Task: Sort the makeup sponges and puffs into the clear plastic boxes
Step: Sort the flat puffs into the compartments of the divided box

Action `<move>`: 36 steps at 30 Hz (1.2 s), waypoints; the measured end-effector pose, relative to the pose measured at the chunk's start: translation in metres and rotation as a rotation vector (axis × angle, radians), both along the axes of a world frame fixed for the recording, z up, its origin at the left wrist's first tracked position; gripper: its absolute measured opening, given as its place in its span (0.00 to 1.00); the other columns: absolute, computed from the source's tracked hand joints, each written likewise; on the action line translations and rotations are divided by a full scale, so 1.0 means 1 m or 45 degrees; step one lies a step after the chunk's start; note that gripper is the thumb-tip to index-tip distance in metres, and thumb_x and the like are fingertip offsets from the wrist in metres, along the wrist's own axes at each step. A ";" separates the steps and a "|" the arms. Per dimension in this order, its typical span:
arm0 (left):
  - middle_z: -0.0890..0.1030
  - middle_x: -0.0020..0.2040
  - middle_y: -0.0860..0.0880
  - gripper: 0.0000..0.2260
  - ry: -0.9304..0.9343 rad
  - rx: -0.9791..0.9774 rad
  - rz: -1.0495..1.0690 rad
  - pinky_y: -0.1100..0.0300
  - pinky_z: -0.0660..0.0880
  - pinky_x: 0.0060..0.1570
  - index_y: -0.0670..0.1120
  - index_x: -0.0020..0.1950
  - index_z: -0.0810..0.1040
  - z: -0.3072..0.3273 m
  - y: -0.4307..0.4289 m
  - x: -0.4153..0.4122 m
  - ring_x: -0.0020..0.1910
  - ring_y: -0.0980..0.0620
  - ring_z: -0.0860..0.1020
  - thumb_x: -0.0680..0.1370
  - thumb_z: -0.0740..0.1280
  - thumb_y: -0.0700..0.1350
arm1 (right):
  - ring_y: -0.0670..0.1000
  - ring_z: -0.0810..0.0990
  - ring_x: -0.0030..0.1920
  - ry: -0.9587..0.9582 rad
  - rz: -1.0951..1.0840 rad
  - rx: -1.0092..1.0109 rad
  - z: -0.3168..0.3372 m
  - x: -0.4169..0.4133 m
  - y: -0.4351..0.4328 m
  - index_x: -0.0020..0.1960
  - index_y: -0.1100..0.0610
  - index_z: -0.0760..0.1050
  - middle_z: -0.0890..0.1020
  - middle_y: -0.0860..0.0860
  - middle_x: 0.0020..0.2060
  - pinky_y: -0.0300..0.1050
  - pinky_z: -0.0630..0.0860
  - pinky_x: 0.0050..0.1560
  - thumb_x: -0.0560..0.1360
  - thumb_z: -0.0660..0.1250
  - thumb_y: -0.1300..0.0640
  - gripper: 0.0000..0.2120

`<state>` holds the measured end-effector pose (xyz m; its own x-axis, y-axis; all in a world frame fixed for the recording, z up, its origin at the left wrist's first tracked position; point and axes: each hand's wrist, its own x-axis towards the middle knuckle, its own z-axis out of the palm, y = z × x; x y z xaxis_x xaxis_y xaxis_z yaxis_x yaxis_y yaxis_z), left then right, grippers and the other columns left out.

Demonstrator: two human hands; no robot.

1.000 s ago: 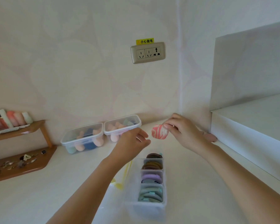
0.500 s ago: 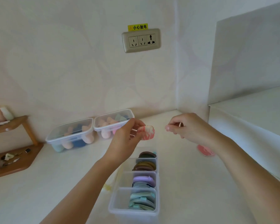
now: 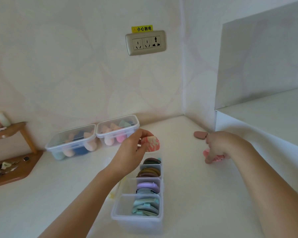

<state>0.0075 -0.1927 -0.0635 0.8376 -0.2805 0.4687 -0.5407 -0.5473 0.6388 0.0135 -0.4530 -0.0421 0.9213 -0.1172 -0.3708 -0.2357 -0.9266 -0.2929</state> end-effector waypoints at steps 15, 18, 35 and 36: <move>0.78 0.45 0.60 0.05 0.056 0.142 0.092 0.72 0.74 0.44 0.52 0.50 0.76 0.017 0.013 0.000 0.46 0.60 0.78 0.77 0.66 0.42 | 0.53 0.73 0.63 -0.290 0.019 -0.307 -0.004 0.000 0.015 0.73 0.43 0.62 0.72 0.50 0.65 0.43 0.71 0.57 0.78 0.54 0.56 0.24; 0.78 0.45 0.61 0.07 0.099 0.193 0.059 0.69 0.76 0.46 0.55 0.48 0.75 0.012 0.007 -0.001 0.46 0.59 0.78 0.77 0.66 0.42 | 0.52 0.73 0.63 -0.362 0.003 -0.287 -0.010 0.004 0.015 0.69 0.47 0.68 0.74 0.49 0.63 0.43 0.71 0.56 0.77 0.56 0.55 0.21; 0.82 0.55 0.56 0.14 0.092 0.610 0.063 0.74 0.72 0.52 0.53 0.62 0.78 0.007 0.001 -0.003 0.48 0.62 0.78 0.79 0.60 0.43 | 0.53 0.73 0.46 -0.527 0.028 -0.280 -0.025 0.016 0.026 0.46 0.54 0.71 0.75 0.49 0.44 0.42 0.68 0.43 0.76 0.58 0.55 0.05; 0.82 0.55 0.56 0.14 0.063 0.655 0.065 0.70 0.75 0.52 0.53 0.61 0.79 0.008 0.001 -0.004 0.48 0.61 0.79 0.79 0.59 0.43 | 0.53 0.73 0.45 -0.530 0.027 -0.280 -0.025 0.015 0.026 0.46 0.54 0.71 0.75 0.49 0.44 0.42 0.67 0.43 0.76 0.58 0.55 0.05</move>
<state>0.0036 -0.1922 -0.0553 0.8738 -0.4227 0.2403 -0.4813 -0.8220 0.3043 0.0289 -0.4268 -0.0667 0.9894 -0.1311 0.0621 -0.1202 -0.9806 -0.1548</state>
